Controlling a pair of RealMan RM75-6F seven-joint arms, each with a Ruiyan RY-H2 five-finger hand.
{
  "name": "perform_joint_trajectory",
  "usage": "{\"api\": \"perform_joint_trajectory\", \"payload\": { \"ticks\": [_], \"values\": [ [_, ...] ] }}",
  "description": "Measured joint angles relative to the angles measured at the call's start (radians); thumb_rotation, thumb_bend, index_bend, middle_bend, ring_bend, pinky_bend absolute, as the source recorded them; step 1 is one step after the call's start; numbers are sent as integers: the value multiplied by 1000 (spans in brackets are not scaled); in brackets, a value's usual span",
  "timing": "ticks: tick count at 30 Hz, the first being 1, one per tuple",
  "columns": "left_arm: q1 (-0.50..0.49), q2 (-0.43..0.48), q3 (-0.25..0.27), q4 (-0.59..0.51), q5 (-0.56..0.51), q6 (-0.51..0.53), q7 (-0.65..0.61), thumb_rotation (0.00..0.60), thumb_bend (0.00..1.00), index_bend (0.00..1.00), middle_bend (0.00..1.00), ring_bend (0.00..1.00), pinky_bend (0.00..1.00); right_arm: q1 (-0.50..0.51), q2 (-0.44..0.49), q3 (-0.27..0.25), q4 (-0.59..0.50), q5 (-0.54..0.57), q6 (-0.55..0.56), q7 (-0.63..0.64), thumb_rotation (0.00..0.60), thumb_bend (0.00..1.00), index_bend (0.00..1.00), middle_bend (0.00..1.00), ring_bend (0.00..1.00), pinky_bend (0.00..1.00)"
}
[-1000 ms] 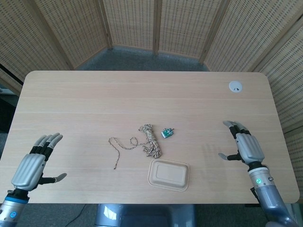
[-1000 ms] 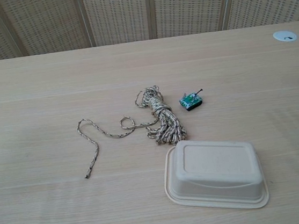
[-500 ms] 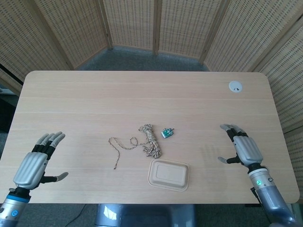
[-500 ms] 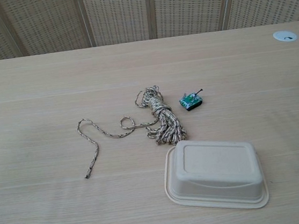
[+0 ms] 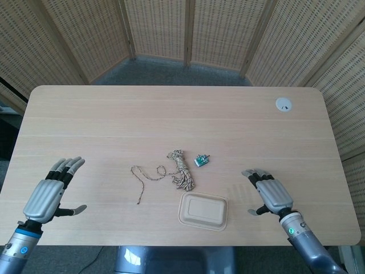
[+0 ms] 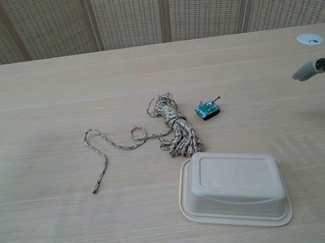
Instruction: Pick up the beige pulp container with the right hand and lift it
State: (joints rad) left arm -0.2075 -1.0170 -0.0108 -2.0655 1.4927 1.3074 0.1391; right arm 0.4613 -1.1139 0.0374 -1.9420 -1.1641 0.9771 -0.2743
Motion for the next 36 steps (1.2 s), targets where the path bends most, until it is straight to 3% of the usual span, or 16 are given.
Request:
{"api": "perform_joint_trajectory", "payload": {
  "ticks": [6, 12, 21, 36],
  "values": [
    [-7, -1, -1, -6, -8, -8, 15, 600, 141, 0, 0, 0, 0, 3, -19, -34, 9, -103, -13, 16, 600, 46, 0, 0, 0, 0],
    [-17, -3, -4, -6, -11, -16, 17, 600, 138, 0, 0, 0, 0, -2, -62, -61, 24, -136, -6, -14, 587, 30, 0, 0, 0, 0],
    [-20, -1, -5, -3, -16, -16, 13, 600, 136, 0, 0, 0, 0, 7, -124, -75, 32, -130, -10, -93, 529, 1, 0, 0, 0, 0],
    [-19, 7, -1, -1, -12, -8, 5, 600, 134, 0, 0, 0, 0, 24, -251, -82, 75, -111, -9, -159, 522, 0, 0, 0, 0, 0]
  ]
}}
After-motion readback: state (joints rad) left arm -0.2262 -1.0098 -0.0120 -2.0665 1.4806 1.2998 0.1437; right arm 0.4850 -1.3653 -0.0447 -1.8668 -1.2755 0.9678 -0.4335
